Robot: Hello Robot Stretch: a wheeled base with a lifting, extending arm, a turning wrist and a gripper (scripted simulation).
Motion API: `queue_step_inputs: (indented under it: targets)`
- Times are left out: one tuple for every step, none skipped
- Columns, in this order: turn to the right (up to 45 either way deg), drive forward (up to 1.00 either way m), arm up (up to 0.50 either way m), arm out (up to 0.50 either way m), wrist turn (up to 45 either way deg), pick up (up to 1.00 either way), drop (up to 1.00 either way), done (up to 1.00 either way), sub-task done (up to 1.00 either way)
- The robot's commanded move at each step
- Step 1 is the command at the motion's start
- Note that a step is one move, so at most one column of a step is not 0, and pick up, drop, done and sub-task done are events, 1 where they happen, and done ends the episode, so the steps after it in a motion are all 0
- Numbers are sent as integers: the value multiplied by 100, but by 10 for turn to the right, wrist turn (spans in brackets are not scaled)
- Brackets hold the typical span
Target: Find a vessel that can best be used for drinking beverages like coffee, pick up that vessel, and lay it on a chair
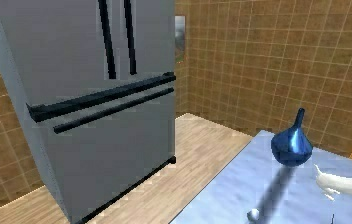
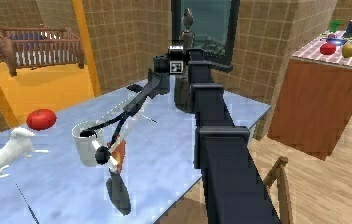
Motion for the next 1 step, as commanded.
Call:
queue_step_inputs:
  targets:
    - [0, 0, 0, -40, 0, 0, 0, 0, 0]
